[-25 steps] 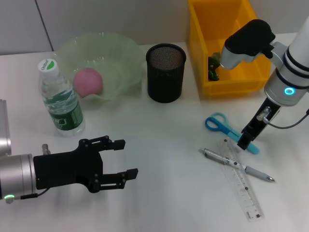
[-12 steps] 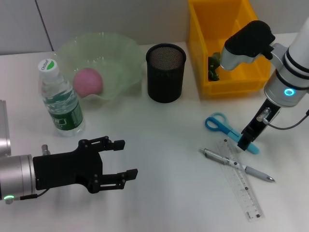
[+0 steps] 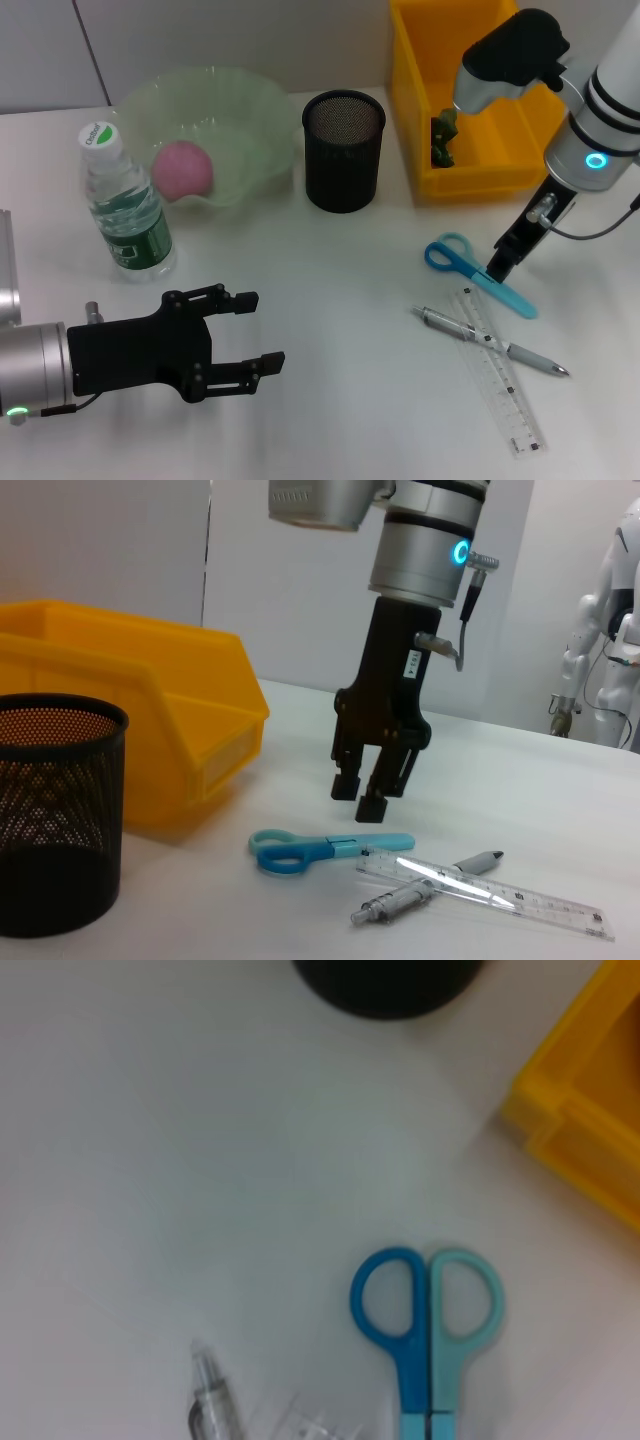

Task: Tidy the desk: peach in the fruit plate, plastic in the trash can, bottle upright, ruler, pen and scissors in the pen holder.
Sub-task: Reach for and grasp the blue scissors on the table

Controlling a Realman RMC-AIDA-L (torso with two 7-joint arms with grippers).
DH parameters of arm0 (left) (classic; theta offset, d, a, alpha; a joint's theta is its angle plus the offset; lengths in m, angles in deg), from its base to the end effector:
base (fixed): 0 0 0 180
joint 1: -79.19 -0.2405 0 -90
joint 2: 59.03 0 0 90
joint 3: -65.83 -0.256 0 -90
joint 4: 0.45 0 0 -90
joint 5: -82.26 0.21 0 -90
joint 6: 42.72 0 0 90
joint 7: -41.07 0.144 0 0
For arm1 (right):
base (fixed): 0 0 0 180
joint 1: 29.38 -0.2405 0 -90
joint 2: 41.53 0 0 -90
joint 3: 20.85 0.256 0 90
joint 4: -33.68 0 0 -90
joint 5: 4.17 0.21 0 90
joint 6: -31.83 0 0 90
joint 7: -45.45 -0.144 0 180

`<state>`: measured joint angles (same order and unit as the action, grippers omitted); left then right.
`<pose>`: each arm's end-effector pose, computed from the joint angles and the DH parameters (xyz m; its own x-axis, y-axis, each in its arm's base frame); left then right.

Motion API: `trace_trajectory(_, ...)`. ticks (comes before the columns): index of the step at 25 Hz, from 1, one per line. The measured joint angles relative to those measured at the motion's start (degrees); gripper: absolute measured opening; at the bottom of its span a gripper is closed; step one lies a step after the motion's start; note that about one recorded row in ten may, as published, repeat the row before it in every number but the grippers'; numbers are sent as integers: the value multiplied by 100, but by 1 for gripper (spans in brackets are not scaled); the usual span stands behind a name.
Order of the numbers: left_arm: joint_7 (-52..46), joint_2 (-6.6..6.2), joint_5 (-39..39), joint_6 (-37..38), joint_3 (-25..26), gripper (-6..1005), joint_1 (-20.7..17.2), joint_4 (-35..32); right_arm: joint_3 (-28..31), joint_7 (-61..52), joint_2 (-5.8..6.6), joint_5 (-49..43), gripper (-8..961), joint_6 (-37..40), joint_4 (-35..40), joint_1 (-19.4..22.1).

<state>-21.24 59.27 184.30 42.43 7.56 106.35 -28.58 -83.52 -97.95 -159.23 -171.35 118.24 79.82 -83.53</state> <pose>-0.2680 0.2954 -0.0493 0.8599 0.2052 0.4674 0.2835 -0.9534 -0.1030 0.2081 0.4052 0.0036 0.5486 -0.7547 0.3599 -0.5556 -0.6507 -0.5176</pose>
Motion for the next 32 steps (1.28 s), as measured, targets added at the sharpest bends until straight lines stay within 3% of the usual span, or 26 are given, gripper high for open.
trace_trajectory(15,0,18,0,20,0,795,-19,4,19,-49,-20,41,436,-398,-567,-374)
trace_trajectory(32,-9,8,0,28,0,794,-17,2,17,-57,-26,47,435,-739,-912,-462)
